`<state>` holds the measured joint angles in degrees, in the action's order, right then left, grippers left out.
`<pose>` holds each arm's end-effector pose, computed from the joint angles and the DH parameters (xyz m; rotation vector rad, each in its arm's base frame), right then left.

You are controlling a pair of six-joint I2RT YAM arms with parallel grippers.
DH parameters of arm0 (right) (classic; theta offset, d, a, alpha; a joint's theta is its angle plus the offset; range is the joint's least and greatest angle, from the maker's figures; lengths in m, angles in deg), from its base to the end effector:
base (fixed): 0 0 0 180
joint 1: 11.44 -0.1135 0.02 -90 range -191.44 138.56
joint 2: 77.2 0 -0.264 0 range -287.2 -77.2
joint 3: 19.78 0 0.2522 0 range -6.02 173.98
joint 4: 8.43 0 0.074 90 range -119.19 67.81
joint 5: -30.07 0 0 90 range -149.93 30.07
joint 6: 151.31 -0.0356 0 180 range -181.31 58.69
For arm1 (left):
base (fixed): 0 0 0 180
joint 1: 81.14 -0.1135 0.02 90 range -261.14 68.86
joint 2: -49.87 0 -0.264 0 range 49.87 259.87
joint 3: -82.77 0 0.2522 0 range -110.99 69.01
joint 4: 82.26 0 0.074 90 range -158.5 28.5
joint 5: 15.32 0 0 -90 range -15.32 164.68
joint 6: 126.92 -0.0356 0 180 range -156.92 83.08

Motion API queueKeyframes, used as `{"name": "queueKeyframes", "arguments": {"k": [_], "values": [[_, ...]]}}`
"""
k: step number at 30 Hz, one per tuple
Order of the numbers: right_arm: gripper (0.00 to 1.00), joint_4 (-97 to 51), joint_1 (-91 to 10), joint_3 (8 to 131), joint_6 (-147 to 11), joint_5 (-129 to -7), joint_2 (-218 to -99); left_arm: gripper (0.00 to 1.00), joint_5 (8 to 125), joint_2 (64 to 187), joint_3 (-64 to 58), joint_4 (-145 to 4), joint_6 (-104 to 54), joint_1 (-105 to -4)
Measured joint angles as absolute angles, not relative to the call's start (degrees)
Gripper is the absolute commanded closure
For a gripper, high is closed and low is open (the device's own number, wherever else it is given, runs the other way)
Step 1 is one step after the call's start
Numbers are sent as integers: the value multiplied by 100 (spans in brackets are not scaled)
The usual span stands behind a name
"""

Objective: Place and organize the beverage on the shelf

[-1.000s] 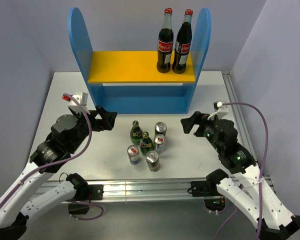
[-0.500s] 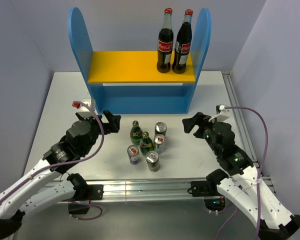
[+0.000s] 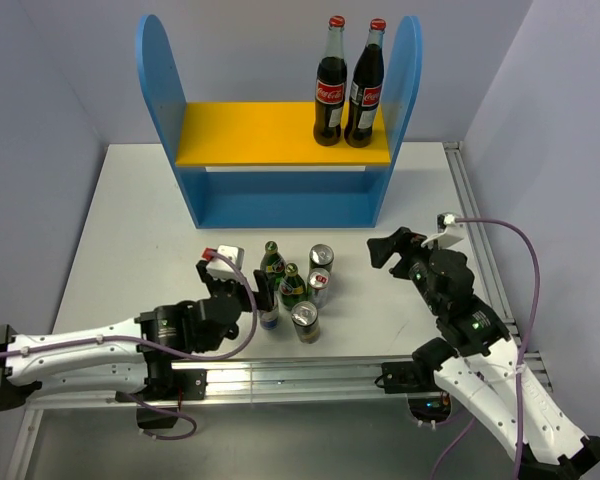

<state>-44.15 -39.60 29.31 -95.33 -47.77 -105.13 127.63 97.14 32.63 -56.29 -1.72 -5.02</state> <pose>0.1157 0.0534 0.3008 0.2469 1.8405 0.5703 0.0709 -0.1685 0.2826 0.0719 1.8323 -0.4608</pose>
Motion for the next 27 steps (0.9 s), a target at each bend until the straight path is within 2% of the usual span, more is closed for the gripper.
{"name": "queueKeyframes", "arguments": {"k": [7, 19, 27], "values": [[5, -4452, -3960, 2927, -9526, -4722, -10375, 2, 12787, 10512, 3628, -6766, -484, -670], [5, -4566, -3960, 2909, -9445, -4622, -10244, 4, 12086, 11078, 3685, -8241, -1146, -1778], [5, -4566, -3960, 2815, -9421, -4589, -10246, 15, 11646, 11701, 3672, -8687, -1336, -2159]]}}
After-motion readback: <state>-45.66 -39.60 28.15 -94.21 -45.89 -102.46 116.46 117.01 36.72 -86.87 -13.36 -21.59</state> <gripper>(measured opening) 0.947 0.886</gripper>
